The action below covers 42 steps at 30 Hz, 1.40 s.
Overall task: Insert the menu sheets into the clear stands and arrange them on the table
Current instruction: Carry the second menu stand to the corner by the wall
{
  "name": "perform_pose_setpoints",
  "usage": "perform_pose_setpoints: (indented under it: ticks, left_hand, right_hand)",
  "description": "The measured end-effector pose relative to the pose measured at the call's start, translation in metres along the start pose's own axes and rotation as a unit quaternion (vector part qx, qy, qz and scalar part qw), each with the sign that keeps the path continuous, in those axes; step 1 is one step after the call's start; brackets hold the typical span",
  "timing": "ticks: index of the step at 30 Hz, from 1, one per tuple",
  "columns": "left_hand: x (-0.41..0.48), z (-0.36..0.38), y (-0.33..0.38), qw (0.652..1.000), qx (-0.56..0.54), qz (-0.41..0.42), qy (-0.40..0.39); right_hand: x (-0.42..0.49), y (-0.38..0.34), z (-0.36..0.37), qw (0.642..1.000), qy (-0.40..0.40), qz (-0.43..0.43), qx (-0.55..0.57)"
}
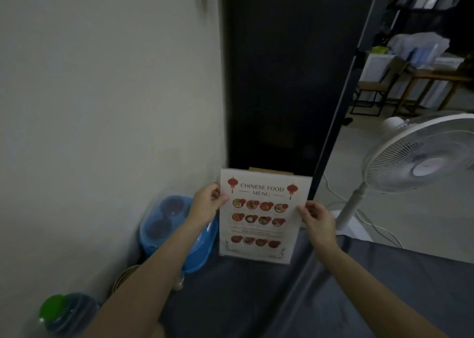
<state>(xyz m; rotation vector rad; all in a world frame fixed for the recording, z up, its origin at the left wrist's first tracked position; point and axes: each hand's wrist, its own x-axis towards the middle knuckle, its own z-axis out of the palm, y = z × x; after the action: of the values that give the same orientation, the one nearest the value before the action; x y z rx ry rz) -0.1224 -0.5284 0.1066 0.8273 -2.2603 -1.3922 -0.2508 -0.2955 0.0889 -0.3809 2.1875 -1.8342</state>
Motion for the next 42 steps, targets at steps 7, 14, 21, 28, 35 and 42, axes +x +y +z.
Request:
perform_pose_setpoints:
  ticks: [7, 14, 21, 28, 35, 42]
  left_hand:
    - [0.013, 0.001, -0.009, 1.000, -0.009, 0.004, 0.003]
    - [0.015, 0.010, -0.011, 0.999, -0.038, -0.003, 0.035]
    - [0.013, 0.015, -0.009, 0.996, -0.070, -0.014, 0.044]
    - [0.009, 0.009, -0.002, 0.997, -0.058, -0.031, 0.026]
    - [-0.006, 0.008, 0.002, 0.998, -0.031, -0.045, 0.017]
    - [-0.033, 0.008, 0.007, 0.996, 0.045, -0.069, 0.024]
  right_hand:
    - [0.011, 0.002, 0.009, 1.000, 0.000, 0.002, -0.007]
    - [0.021, 0.002, 0.007, 0.999, -0.017, 0.017, -0.027]
    - [0.025, 0.003, 0.004, 0.998, -0.029, 0.025, -0.045]
    - [0.021, -0.003, -0.001, 0.995, -0.053, 0.020, -0.080]
    - [0.008, -0.011, -0.008, 0.991, -0.060, 0.011, -0.115]
    - [-0.017, -0.014, -0.028, 0.982, -0.066, 0.005, -0.179]
